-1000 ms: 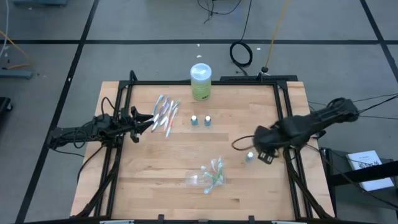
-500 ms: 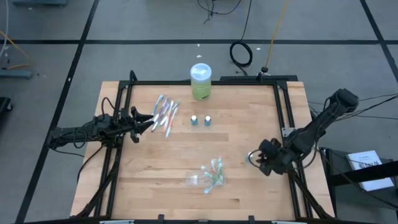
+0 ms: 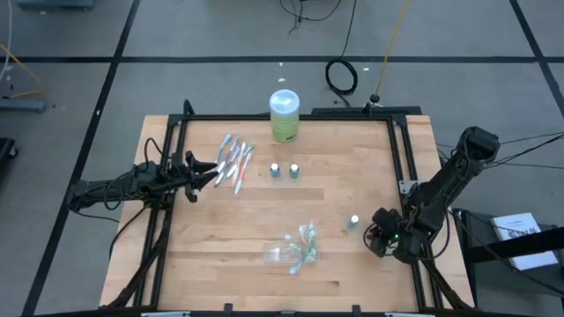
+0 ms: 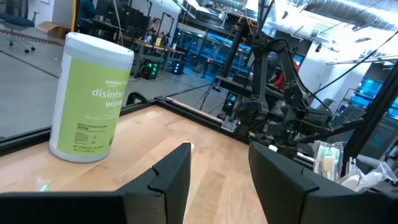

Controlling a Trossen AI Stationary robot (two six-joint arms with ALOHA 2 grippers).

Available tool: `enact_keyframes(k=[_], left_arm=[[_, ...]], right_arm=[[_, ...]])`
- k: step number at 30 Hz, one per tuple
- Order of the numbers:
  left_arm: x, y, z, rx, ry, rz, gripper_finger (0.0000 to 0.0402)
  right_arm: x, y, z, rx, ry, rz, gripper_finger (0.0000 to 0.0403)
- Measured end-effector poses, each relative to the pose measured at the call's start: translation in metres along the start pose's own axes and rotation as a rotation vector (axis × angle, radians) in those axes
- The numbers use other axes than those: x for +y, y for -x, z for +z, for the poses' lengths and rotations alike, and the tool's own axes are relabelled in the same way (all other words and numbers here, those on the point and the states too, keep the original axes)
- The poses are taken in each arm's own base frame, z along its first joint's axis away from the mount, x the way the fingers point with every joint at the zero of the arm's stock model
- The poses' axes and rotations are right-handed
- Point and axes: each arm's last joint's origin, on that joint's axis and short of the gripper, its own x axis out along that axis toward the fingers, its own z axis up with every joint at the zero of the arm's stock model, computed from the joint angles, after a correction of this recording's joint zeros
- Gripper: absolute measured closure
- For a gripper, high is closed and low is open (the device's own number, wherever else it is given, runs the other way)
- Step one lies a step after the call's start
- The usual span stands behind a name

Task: Pick & Place toothbrushing station
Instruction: Put the mouthwash into the transparent organizer

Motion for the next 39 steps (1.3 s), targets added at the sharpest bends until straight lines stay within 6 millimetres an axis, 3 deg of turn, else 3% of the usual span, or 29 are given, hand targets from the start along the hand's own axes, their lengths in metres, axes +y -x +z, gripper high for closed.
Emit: enact_keyframes(k=[5, 17, 23, 28, 39], left_arm=[[0.000, 0.000, 0.000, 0.000, 0.001, 0.000, 0.0236], [0.000, 0.000, -0.001, 0.008, 0.001, 0.003, 0.0236], [0.000, 0.000, -0.001, 0.012, -0.007, 0.004, 0.0236], [0.000, 0.000, -0.001, 0.012, -0.010, 0.004, 0.0236], [0.000, 0.000, -0.001, 0.013, -0.023, 0.005, 0.0236]], right_arm=[[-0.003, -0.010, -0.008, -0.068, -0.018, 0.103, 0.0268], [-0.026, -0.019, -0.006, -0.141, 0.101, 0.034, 0.0245], [-0.037, -0.020, 0.001, -0.334, 0.094, -0.019, 0.0239], [-0.048, -0.018, 0.004, -0.348, 0.122, -0.124, 0.0246], [-0.040, -0.019, 0.003, -0.343, 0.236, -0.075, 0.0249]])
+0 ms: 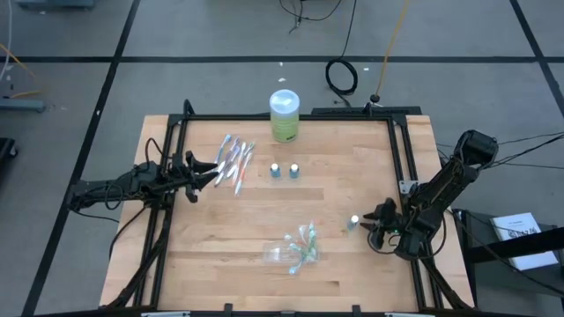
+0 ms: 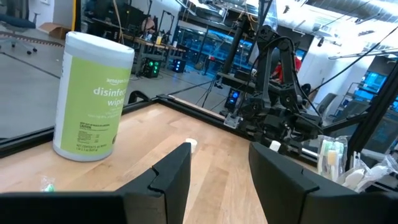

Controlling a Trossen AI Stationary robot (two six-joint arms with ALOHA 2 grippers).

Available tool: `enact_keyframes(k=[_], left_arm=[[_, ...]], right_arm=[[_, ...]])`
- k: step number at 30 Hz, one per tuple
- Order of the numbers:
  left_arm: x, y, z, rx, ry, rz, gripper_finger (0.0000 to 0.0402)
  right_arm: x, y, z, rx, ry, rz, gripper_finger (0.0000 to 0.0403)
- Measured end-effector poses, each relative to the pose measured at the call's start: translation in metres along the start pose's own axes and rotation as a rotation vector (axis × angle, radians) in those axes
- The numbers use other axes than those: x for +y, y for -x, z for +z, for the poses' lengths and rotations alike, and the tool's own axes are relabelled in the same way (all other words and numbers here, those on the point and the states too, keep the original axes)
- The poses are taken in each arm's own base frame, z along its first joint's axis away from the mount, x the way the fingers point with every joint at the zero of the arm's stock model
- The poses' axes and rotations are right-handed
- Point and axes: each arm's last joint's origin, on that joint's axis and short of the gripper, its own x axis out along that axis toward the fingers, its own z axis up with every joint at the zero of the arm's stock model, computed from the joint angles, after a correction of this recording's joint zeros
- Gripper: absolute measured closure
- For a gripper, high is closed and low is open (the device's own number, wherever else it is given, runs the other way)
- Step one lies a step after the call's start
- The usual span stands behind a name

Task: Pick & Place toothbrushing station
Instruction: Put the mouthwash into the transparent organizer

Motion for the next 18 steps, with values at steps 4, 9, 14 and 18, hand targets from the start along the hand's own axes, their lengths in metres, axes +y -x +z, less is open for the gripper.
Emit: enact_keyframes(k=[4, 9, 14, 18], left_arm=[[0.0000, 0.0000, 0.0000, 0.000, 0.001, 0.000, 0.0236], [0.0000, 0.0000, 0.0001, 0.000, -0.002, 0.000, 0.0236], [0.0005, 0.0000, 0.0002, -0.006, -0.005, 0.017, 0.0236], [0.0005, 0.0000, 0.0002, -0.006, -0.005, 0.017, 0.0236]], right_arm=[[0.0011, -0.0006, 0.0012, -0.011, 0.020, 0.003, 0.0260], [-0.0017, -0.0021, 0.0017, 0.029, -0.036, -0.031, 0.0260], [-0.0014, -0.0018, 0.0016, 0.040, -0.057, -0.030, 0.0216], [-0.0011, -0.0019, 0.0019, 0.030, -0.061, -0.027, 0.0161]])
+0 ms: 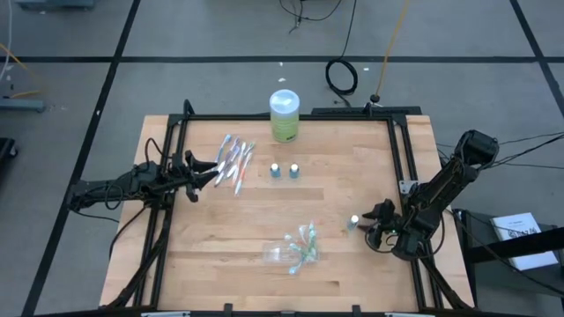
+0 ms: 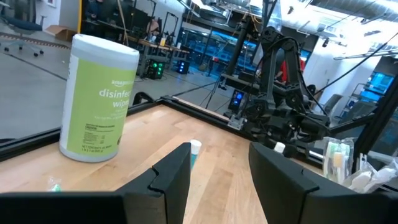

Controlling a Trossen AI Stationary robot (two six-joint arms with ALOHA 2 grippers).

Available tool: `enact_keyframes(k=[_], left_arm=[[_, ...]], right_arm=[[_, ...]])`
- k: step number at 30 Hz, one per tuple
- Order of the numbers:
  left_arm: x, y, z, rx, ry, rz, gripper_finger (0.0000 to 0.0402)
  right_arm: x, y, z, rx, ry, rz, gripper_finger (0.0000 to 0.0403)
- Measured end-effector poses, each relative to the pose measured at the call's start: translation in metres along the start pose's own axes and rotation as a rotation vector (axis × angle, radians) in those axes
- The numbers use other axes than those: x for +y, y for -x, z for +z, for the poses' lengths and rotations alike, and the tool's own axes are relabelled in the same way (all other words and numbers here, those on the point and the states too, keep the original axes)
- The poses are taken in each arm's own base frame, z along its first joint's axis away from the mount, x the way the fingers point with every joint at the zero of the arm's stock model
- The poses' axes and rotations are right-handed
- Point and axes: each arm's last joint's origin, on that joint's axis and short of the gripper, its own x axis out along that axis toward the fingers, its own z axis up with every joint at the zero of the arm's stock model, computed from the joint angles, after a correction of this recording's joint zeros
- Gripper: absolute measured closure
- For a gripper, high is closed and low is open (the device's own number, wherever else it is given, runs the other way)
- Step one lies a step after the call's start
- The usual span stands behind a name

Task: Pick & Place toothbrushing station
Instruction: Put the mouthwash into the transparent organizer

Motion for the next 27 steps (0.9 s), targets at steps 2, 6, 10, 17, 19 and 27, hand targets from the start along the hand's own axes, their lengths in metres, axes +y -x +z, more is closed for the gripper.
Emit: enact_keyframes(k=[2, 6, 10, 17, 19, 27], left_arm=[[0.000, 0.000, 0.000, 0.000, 0.000, 0.000, 0.0236], [0.000, 0.000, 0.000, 0.000, 0.000, 0.000, 0.0236], [0.000, 0.000, 0.000, 0.000, 0.000, 0.000, 0.0236], [0.000, 0.000, 0.000, 0.000, 0.003, 0.000, 0.0236], [0.000, 0.000, 0.000, 0.000, 0.002, 0.000, 0.0236], [0.000, 0.000, 0.000, -0.001, 0.002, 0.001, 0.0236]], right_arm=[[0.000, 0.000, 0.000, -0.011, 0.008, 0.003, 0.0137], [0.005, 0.000, 0.001, -0.036, 0.051, 0.042, 0.0115], [0.012, 0.001, 0.002, -0.101, 0.074, 0.092, 0.0122], [0.018, -0.001, 0.008, -0.177, 0.109, 0.113, 0.0130], [0.022, -0.001, 0.009, -0.180, 0.119, 0.138, 0.0130], [0.030, 0.003, 0.011, -0.120, 0.125, 0.229, 0.0130]])
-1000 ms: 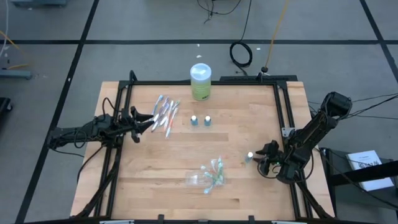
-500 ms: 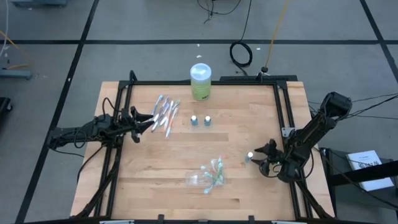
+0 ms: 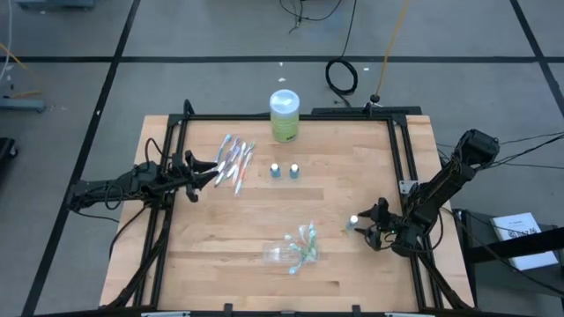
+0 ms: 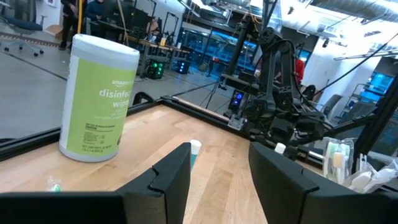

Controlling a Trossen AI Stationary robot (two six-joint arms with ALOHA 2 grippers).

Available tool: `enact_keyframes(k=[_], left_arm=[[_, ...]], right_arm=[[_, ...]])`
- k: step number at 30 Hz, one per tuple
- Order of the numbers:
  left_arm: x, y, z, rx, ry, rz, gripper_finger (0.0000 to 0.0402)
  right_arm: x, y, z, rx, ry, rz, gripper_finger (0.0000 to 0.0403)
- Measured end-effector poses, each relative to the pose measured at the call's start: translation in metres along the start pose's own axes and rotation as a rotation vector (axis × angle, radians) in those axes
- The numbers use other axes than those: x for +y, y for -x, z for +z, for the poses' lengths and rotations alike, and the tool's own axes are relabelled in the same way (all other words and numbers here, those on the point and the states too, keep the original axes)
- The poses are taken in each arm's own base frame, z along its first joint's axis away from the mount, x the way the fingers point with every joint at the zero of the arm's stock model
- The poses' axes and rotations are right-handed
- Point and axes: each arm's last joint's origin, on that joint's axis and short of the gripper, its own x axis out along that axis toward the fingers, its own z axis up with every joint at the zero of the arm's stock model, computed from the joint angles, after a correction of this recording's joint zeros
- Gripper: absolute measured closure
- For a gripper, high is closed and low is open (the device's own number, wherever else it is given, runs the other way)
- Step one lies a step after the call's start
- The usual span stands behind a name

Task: Pick & Place toothbrushing station
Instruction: Put the mouthwash into the transparent organizer

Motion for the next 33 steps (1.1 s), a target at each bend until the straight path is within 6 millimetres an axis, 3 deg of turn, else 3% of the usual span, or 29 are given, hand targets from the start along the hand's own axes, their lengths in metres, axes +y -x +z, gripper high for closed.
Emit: enact_keyframes(k=[17, 33], left_arm=[[0.000, 0.000, 0.000, -0.002, 0.000, 0.006, 0.0236], [0.000, 0.000, 0.000, -0.003, 0.000, 0.007, 0.0236]], right_arm=[[0.010, -0.002, 0.022, -0.175, 0.050, 0.028, 0.0131], [0.013, -0.011, 0.025, -0.142, 0.097, 0.038, 0.0149]])
